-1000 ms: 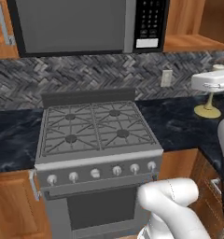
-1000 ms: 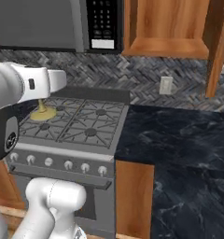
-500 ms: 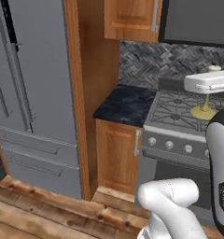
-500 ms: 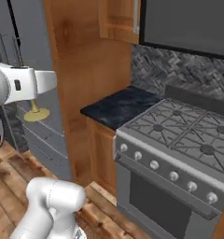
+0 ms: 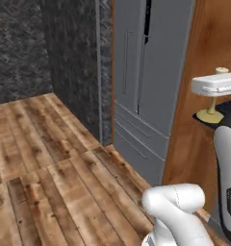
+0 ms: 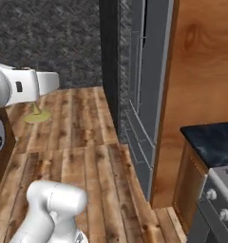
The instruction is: Get the candle and the wine from the cabinet and move them to the dining counter.
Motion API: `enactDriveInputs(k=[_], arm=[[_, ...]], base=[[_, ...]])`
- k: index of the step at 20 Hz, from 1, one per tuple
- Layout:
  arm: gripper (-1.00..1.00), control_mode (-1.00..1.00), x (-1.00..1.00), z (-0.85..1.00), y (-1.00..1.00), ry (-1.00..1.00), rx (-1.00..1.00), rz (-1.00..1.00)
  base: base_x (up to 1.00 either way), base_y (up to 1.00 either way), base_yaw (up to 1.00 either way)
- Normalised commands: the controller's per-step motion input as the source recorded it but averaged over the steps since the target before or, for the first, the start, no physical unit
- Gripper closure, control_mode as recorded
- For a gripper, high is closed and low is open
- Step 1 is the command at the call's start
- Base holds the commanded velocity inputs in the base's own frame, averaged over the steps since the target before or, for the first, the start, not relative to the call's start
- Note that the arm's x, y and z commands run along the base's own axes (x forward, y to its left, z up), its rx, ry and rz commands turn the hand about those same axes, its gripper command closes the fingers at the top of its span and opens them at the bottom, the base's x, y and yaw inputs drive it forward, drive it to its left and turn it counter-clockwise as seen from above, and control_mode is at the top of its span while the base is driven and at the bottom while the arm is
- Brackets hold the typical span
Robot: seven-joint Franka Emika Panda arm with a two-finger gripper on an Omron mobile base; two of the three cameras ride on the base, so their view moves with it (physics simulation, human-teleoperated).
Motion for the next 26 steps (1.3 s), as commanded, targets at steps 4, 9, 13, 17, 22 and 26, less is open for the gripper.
enactDriveInputs(k=[4, 9, 13, 17, 22, 26], arm=[[1.00, 1.00, 0.00, 0.00, 0.00, 0.00, 0.00, 0.00], [1.00, 1.00, 0.00, 0.00, 0.00, 0.00, 0.00, 0.00], [1.00, 1.00, 0.00, 0.00, 0.00, 0.00, 0.00, 0.00], [1.00, 1.00, 0.00, 0.00, 0.00, 0.00, 0.00, 0.00], [1.00, 1.00, 0.00, 0.00, 0.00, 0.00, 0.00, 0.00], [1.00, 1.00, 0.00, 0.00, 0.00, 0.00, 0.00, 0.00]], base=[[0.00, 0.23, 0.96], [0.75, 0.08, 0.31], [1.00, 0.00, -0.01], [1.00, 0.32, -0.01], [1.00, 0.60, 0.00], [1.00, 0.41, 0.00]])
